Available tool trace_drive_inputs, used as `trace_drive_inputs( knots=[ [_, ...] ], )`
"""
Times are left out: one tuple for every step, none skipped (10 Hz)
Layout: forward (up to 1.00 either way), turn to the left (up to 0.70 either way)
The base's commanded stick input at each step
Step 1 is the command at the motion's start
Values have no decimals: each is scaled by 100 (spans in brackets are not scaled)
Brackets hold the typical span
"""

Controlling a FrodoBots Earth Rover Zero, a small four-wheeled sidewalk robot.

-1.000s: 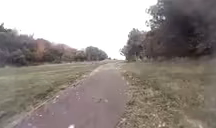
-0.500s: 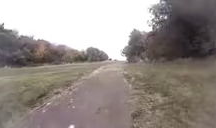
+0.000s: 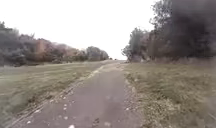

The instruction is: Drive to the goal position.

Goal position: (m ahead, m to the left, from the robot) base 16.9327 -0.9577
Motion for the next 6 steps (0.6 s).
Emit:
trace_drive_inputs(
  knots=[
    [60,-15],
    [60,-15],
    [60,-15],
    [60,-7],
    [60,-2],
    [60,0]
  ],
)
